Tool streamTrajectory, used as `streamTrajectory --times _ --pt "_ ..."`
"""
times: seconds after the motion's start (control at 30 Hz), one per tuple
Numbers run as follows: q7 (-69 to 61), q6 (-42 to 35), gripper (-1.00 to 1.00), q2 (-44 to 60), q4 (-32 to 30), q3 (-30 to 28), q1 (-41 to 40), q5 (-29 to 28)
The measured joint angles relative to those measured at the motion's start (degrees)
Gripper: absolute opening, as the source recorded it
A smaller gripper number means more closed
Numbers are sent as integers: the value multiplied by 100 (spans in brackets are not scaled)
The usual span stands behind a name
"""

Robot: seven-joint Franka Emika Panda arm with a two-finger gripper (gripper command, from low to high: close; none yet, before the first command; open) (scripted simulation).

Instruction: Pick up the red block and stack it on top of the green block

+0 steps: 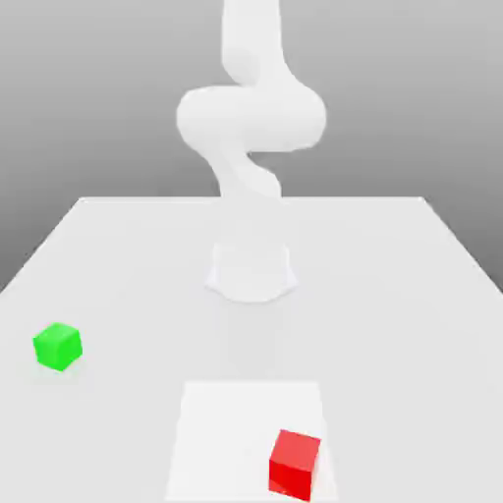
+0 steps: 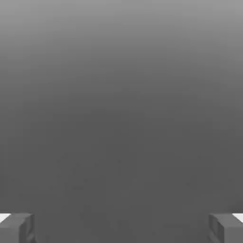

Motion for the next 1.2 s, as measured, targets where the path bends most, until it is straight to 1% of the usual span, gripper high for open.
streamTrajectory --times 0.27,0.47,0.63,0.83,0.97,1.0,1.2 --pt "925 643 0 1702 -314 480 -329 -323" --pt "1602 1109 0 2953 -543 705 -453 -551" --pt "2084 1508 0 3983 -736 773 -427 -629" --pt "2437 2037 0 5179 -948 816 -332 -452" --pt "2666 2676 0 6005 -855 609 -165 -690" --pt "2712 2821 -100 6182 -828 544 -112 -750" --pt "2742 2902 -100 6271 -814 515 -90 -788"
